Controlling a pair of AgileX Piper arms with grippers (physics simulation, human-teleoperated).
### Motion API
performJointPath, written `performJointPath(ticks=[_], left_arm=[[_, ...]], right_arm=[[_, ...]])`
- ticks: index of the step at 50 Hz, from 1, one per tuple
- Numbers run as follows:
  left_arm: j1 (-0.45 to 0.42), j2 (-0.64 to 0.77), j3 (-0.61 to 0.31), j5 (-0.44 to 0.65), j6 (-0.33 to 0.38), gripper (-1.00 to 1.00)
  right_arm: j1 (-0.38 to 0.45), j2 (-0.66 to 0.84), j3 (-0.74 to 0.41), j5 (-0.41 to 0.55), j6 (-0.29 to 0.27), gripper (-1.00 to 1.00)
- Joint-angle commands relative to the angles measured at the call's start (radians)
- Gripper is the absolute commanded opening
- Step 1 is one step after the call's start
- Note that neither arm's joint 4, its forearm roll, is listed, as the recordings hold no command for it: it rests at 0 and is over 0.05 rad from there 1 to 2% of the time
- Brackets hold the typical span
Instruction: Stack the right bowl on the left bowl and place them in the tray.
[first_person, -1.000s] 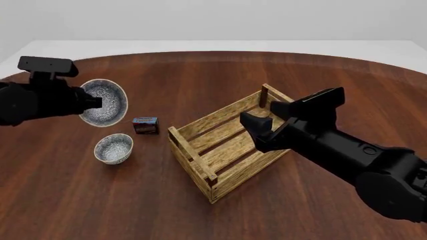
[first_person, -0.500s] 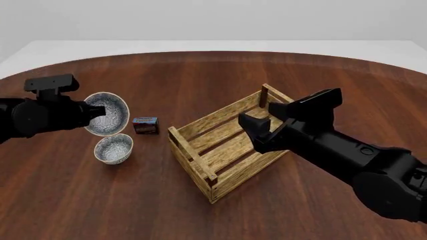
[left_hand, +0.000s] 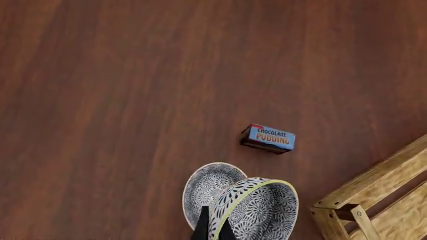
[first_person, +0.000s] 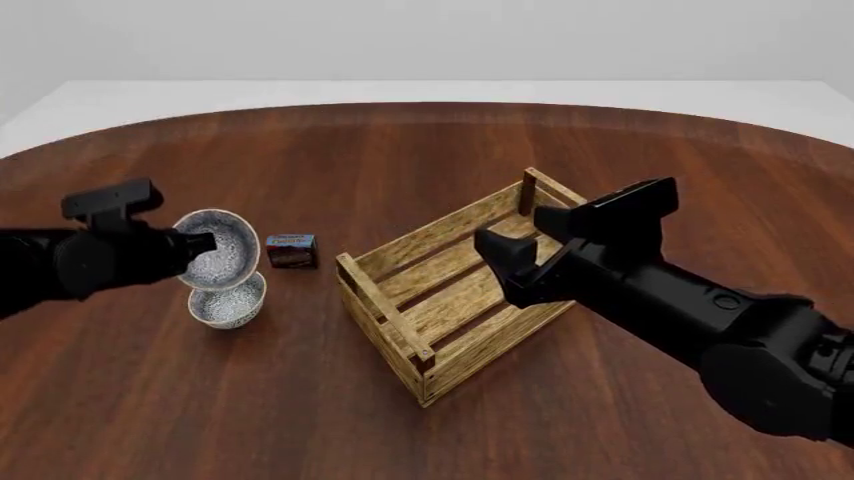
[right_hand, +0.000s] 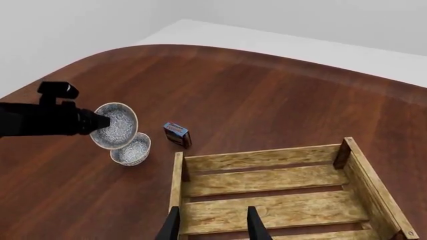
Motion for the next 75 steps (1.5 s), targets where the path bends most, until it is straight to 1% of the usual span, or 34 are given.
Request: performJointPath(ticks=[1,11,20,24,38,49,50,56,58,62,68,71,73,74,75], left_arm=[[0.018,0.009,0.054,-0.059,-0.026,-1.0],[0.034,0.048,0.065,-0.089,-0.028,-1.0],[0.026,0.078,0.08,-0.122,-0.042,-1.0],[0.021,0.113,0.09,-0.151,-0.049,-1.0],[0.033,0.157,0.087,-0.179,-0.05,-1.0],[0.032,0.156,0.094,-0.183,-0.044,-1.0],[0.033,0.157,0.093,-0.183,-0.041,1.0],[0.026,0.162,0.094,-0.187,-0.048,1.0],[0.031,0.161,0.087,-0.179,-0.04,1.0],[0.019,0.138,0.09,-0.172,-0.04,1.0],[0.012,0.072,0.09,-0.141,-0.009,1.0],[0.041,0.037,0.072,-0.11,0.039,1.0],[0.019,0.016,0.076,-0.099,0.023,1.0],[0.047,-0.001,0.057,-0.078,0.076,1.0],[0.047,-0.001,0.056,-0.078,0.076,1.0]], right_arm=[[-0.021,0.02,-0.026,0.044,-0.043,1.0],[-0.024,0.025,-0.027,0.041,-0.047,1.0],[-0.021,0.032,-0.027,0.038,-0.048,1.0],[-0.022,0.037,-0.028,0.036,-0.048,1.0],[-0.023,0.052,-0.03,0.029,-0.049,1.0],[-0.023,0.056,-0.03,0.027,-0.051,1.0],[-0.023,0.056,-0.03,0.027,-0.051,1.0],[-0.024,0.053,-0.029,0.028,-0.051,1.0],[-0.023,0.053,-0.029,0.028,-0.051,1.0],[-0.024,0.053,-0.03,0.028,-0.051,1.0],[-0.024,0.054,-0.03,0.028,-0.054,1.0],[-0.024,0.055,-0.031,0.028,-0.054,1.0],[-0.025,0.057,-0.031,0.027,-0.054,1.0],[-0.023,0.057,-0.03,0.027,-0.054,1.0],[-0.023,0.057,-0.03,0.027,-0.054,1.0]])
